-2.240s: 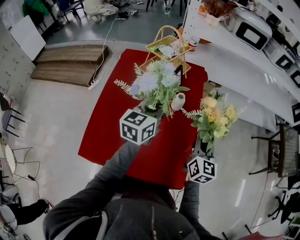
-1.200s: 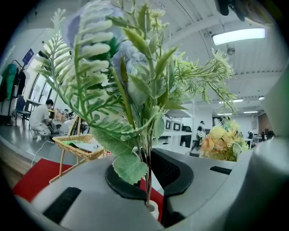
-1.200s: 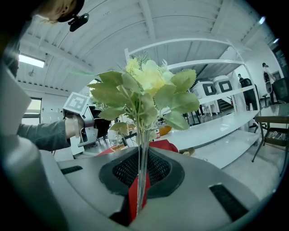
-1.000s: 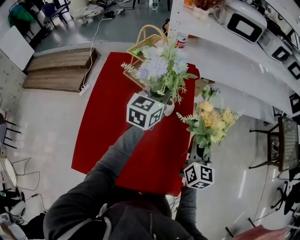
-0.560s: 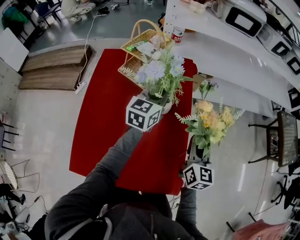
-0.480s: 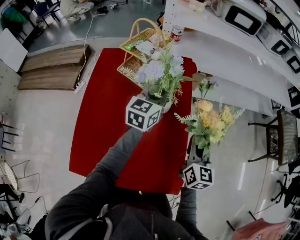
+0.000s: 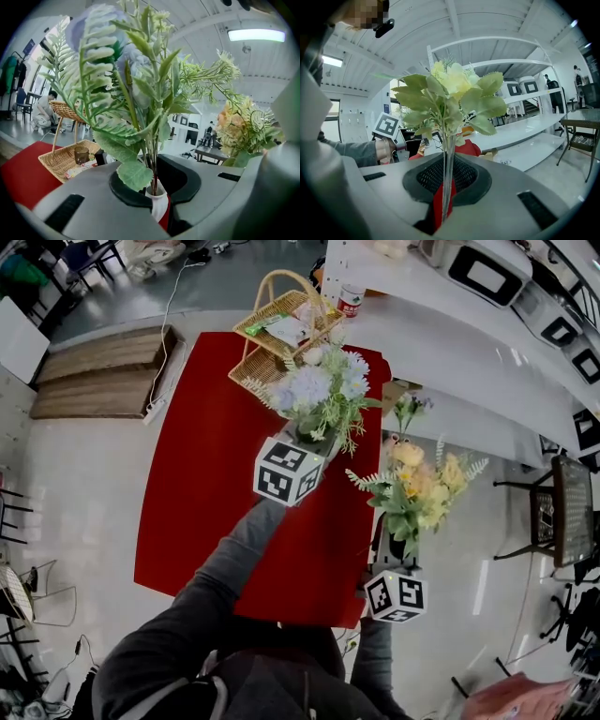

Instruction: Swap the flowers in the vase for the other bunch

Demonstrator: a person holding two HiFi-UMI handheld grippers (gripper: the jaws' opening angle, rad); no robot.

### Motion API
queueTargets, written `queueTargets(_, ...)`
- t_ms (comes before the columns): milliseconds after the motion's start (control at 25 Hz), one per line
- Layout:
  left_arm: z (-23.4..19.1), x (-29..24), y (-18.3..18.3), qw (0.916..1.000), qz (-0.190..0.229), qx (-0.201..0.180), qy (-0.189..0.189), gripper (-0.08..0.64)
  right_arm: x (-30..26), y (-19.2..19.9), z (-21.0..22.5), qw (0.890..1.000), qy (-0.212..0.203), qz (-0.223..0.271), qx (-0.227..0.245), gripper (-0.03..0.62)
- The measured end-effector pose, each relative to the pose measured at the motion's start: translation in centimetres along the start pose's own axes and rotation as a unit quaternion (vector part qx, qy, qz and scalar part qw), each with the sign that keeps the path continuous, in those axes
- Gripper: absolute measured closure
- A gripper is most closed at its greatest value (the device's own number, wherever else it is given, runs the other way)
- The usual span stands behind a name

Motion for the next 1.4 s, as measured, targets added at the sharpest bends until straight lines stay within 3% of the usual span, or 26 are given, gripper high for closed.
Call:
queueTargets(360,-0.3,0.2,0.2,0.9998,-0.004,-0.004,-0.018,0.489,0.0,0.3,-0.2,1.0,-0.006,-0.002,0.004,0.569)
queueTargets(600,0.0,0.6,0.0,0.9996,-0.003,-0.012,-0.025,0.365,0.1,-0.1,-0.6,1.0,-0.01,0.005,0.0,0.569)
queueTargets(880,-0.6,1.7,-0.3,0.9992,-0.003,-0.004,-0.039,0.294,0.1,-0.7,-0.7,1.0,-0.009,0.017,-0.006,0.569)
queueTargets(1200,-0.8,5.3,1.1,0.9981,-0.011,0.022,-0.056,0.282,0.6,-1.8,-1.7,0.999,-0.018,0.035,-0.011,0.569)
queueTargets(1400,-0.8,8.3,1.9,0.9959,-0.005,0.027,-0.087,0.282,1.0,-2.8,-2.8,0.998,-0.035,0.048,-0.014,0.569)
Point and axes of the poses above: the fingertips, and each gripper's own axes: x backward along the fingers, z to its right, y out of its underside, the point moved 2 cm from there along x, backward along the fingers, and after that the axes turned 4 degrees about y, right-handed, at the moved point
